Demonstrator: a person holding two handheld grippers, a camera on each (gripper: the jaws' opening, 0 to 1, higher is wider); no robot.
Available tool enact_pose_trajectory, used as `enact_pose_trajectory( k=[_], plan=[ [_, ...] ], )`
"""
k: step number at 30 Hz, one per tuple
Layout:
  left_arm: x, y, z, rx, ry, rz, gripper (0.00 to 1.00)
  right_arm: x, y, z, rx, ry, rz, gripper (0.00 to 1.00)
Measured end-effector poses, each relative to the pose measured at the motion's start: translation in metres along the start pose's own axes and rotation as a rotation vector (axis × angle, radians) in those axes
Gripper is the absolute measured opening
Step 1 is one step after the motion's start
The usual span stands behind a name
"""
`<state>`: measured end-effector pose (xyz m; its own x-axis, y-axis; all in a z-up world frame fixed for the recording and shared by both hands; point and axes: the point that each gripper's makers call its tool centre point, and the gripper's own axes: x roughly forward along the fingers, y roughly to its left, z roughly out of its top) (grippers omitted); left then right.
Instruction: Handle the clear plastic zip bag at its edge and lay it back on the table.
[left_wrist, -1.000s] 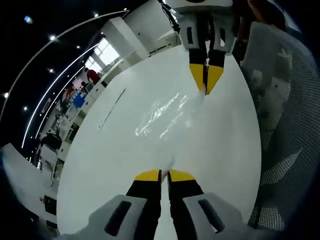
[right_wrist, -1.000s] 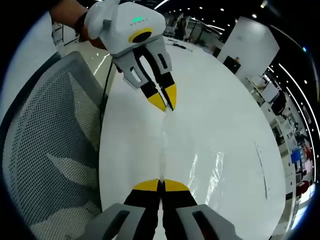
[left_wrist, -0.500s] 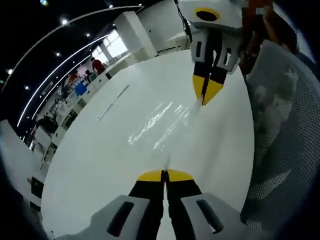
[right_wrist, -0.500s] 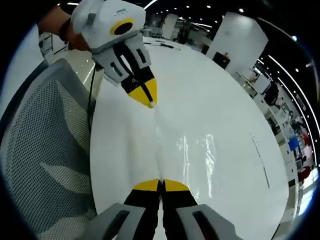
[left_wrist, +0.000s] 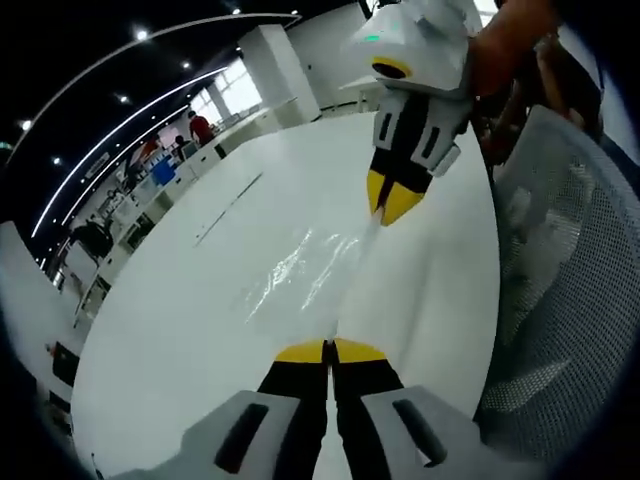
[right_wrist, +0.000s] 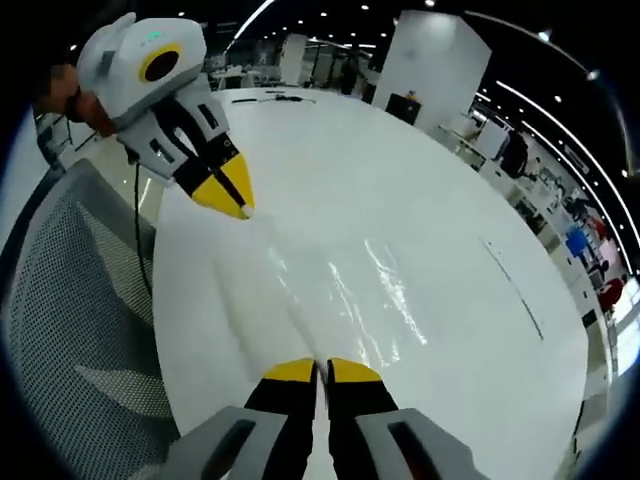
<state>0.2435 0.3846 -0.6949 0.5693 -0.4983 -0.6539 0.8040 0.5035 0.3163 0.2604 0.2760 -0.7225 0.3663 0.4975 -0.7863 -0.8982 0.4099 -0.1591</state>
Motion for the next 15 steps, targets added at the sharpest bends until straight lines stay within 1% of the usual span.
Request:
enact_pose_trajectory(
  k=[4,6,10,15],
  plan=[
    [0.005,0.001,-0.004,0.001,0.018,0.011,0.00,-0.001,-0.006,0.005,0.002,-0.007,-0.018,0.07],
    [0.004,0.001,-0.005,-0.007,0.022,0.012,0.00,-0.005,-0.010,0.012,-0.017,-0.027,-0.030,0.10],
    [0.002,0.000,-0.006,-0.010,0.025,0.013,0.00,-0.013,-0.012,0.024,-0.065,-0.059,-0.030,0.13],
    [0.001,0.000,-0.007,-0.008,0.030,0.010,0.00,-0.018,-0.008,0.035,-0.122,-0.092,-0.022,0.17]
  ],
)
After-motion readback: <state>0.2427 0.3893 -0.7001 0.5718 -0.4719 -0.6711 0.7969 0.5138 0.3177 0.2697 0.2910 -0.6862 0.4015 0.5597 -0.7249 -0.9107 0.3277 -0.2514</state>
